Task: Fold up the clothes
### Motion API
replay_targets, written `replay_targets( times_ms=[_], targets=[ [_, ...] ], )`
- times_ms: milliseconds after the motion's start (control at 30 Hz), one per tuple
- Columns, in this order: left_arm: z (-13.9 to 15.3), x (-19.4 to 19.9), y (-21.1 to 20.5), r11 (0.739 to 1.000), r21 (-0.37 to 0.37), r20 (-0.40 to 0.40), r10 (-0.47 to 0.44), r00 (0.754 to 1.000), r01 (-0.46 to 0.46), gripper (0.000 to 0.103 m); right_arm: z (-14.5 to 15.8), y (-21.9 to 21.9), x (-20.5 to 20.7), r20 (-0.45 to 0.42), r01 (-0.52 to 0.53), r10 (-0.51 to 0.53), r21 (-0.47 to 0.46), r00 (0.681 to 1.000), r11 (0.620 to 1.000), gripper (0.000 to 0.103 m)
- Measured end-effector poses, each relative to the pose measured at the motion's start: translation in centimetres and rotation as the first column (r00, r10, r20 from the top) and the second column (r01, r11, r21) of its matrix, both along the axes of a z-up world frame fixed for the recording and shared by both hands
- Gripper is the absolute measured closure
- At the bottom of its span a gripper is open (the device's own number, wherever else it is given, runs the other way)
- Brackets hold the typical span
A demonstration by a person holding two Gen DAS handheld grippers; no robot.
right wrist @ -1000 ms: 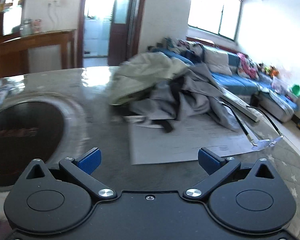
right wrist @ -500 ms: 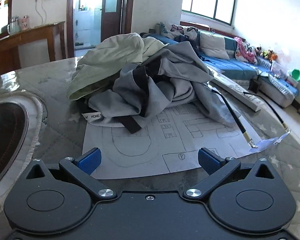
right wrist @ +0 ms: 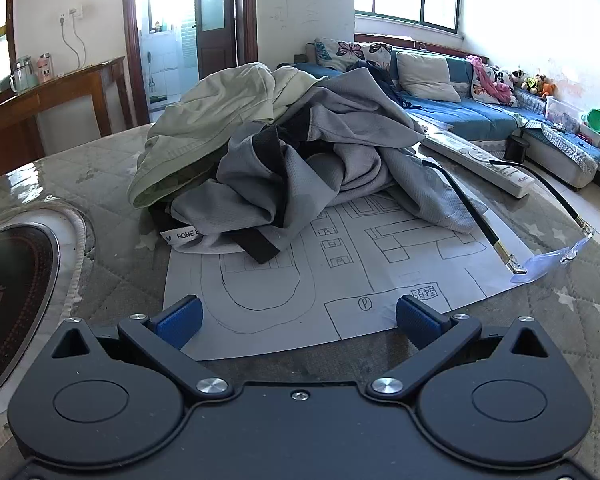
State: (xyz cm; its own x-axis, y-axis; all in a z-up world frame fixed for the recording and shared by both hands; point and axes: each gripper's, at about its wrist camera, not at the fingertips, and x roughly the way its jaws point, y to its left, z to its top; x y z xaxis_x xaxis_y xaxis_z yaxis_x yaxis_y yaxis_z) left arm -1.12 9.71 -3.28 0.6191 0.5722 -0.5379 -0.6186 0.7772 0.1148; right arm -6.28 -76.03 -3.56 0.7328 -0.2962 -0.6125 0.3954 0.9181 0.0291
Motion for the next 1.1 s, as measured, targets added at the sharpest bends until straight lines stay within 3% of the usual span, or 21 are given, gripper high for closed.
replay_targets(
  times_ms=[1100],
  targets=[
    [-0.7, -0.4, 2.0, 0.994, -0.084, -0.014, 0.063, 0.998, -0.064, 0.001, -0.1, -0.2, 0.1, 0.001, 0.0, 0.0, 0.001, 1.0, 1.0, 0.0]
  ],
)
